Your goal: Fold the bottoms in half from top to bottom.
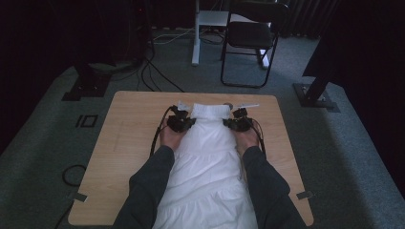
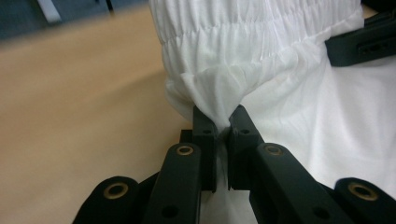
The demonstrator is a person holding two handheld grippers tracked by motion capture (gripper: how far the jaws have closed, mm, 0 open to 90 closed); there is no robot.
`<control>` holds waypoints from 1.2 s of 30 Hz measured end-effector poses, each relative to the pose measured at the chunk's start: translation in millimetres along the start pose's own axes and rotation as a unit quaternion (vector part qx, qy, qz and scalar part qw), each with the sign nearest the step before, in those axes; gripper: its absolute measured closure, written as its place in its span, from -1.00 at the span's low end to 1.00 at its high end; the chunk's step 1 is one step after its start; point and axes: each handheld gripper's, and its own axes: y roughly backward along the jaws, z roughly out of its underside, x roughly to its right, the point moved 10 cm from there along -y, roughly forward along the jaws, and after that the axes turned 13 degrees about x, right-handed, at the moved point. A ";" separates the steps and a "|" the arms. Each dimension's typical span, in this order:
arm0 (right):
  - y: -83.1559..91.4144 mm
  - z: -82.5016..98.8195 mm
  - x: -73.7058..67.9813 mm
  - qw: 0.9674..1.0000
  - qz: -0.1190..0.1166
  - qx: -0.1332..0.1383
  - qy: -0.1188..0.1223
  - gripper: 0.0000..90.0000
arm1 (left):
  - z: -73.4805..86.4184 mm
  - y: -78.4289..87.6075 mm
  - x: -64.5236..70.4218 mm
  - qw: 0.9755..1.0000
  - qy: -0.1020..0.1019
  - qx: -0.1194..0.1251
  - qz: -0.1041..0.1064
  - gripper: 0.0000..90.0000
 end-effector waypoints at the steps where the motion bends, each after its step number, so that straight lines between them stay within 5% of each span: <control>1: 4.4 -11.1 -1.2 1.000 -0.001 0.012 0.004 0.86 | -11.9 4.2 -0.9 1.000 -0.002 0.012 0.000 0.89; 5: 29.2 -57.0 -10.7 0.997 -0.019 0.077 0.004 0.86 | -59.3 23.3 -1.6 0.998 -0.024 0.055 -0.001 0.89; 10: 59.5 -117.2 -20.1 0.990 -0.012 0.138 0.028 0.86 | -116.5 47.4 2.2 0.993 -0.059 0.105 -0.007 0.89; 14: 76.1 -148.0 -30.6 0.985 -0.007 0.165 0.052 0.86 | -138.1 61.2 2.1 0.991 -0.063 0.116 -0.007 0.89; 17: 79.8 -147.6 -37.3 0.985 -0.013 0.158 0.062 0.85 | -132.1 64.9 2.1 0.992 -0.064 0.105 -0.002 0.89; 24: 77.9 -115.8 -46.9 0.989 -0.026 0.131 0.063 0.85 | -102.4 75.0 7.7 0.994 -0.051 0.092 0.025 0.88; 36: 100.5 -58.6 -78.6 0.988 -0.074 0.114 0.070 0.84 | -51.8 118.4 33.6 0.992 -0.051 0.093 0.066 0.88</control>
